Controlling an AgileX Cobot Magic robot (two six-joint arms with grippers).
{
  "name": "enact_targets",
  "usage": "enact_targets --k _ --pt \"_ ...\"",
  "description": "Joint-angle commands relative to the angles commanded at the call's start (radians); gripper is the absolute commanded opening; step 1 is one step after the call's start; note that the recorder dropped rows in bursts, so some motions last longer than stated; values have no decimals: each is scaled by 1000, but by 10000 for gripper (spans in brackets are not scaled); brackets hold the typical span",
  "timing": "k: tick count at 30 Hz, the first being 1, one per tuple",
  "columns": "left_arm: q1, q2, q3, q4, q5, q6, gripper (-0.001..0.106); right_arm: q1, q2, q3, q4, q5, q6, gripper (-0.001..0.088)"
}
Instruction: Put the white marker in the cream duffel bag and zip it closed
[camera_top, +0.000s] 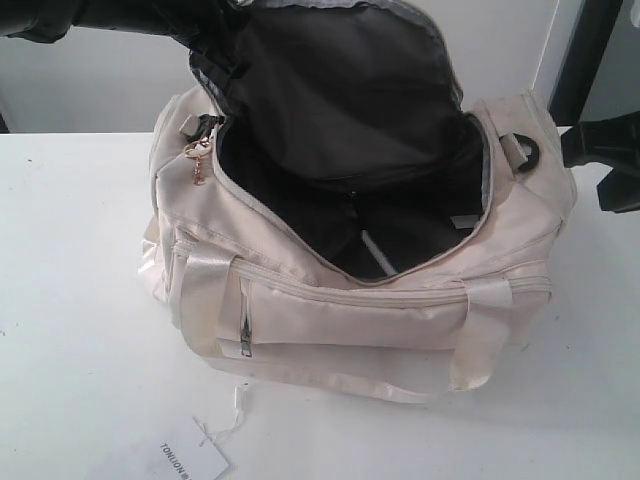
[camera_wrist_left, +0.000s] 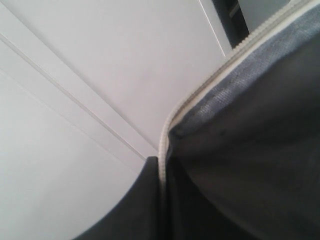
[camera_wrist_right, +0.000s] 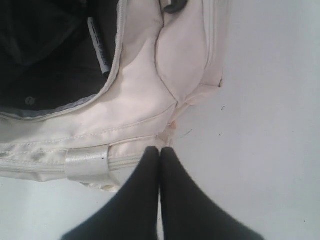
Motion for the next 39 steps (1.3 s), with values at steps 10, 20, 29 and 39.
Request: enact_targets --k 10,20,29,39 --pt "0 0 0 0 0 0 0 0 0 13 0 24 0 0" --pt "0 0 0 0 0 0 0 0 0 13 0 26 0 0" --pt "0 0 0 0 -3 0 0 0 0 13 0 20 0 0" --pt "0 -2 0 0 31 -12 0 0 0 13 0 4 0 0"
